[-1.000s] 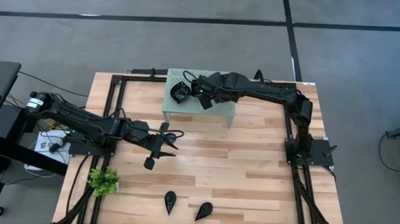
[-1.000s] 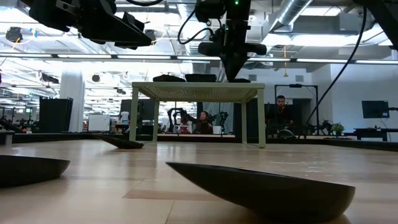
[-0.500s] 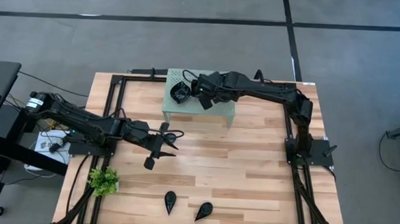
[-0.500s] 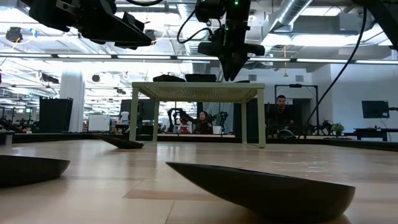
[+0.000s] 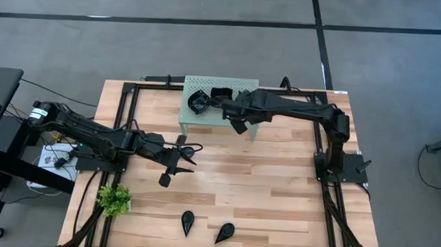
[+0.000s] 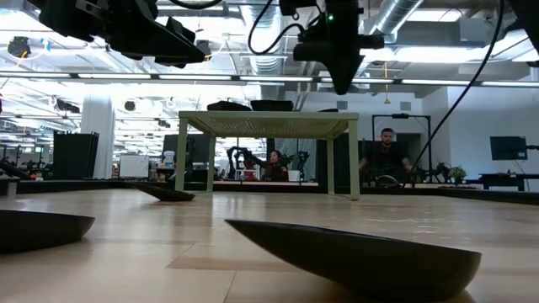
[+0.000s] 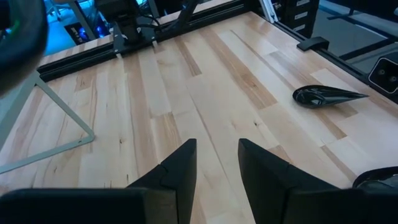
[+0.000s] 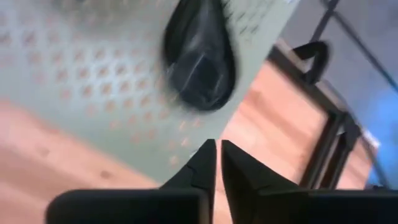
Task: Pick & Place Mini shaped plates
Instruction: Stack the drop-shaped plate on top of the other drop-shaped plate on the shelf
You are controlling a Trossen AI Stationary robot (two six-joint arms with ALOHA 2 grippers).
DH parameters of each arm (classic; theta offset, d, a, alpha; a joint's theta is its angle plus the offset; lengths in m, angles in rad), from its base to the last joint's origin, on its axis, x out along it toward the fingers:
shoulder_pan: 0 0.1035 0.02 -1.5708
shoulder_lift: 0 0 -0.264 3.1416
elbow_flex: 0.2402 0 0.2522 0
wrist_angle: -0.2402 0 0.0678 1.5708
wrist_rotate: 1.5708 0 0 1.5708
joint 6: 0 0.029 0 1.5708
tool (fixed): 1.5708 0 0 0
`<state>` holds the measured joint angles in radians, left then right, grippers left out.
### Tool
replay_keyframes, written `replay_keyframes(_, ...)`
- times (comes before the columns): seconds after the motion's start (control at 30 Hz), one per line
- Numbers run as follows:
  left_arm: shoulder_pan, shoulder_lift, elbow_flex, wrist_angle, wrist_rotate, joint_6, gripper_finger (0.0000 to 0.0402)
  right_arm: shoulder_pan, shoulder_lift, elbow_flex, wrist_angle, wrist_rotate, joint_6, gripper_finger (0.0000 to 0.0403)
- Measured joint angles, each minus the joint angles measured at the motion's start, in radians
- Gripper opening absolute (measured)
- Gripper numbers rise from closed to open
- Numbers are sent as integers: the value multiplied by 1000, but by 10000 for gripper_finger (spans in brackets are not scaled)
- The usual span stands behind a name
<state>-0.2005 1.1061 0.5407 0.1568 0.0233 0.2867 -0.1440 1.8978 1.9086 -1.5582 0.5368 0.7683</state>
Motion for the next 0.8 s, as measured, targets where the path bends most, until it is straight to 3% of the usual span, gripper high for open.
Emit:
replay_keyframes(0.1, -2, 0, 0, 0, 0, -3, 120, 7, 15, -18, 13, -46, -20, 4)
replay_keyframes(0.57, -2, 0, 0, 1, 0, 2, 120, -114, 21, -89, 163, -75, -121, 2)
replay_keyframes(0.8, -2, 0, 0, 1, 0, 3, 120, -68, 19, -89, 153, -102, -148, 4)
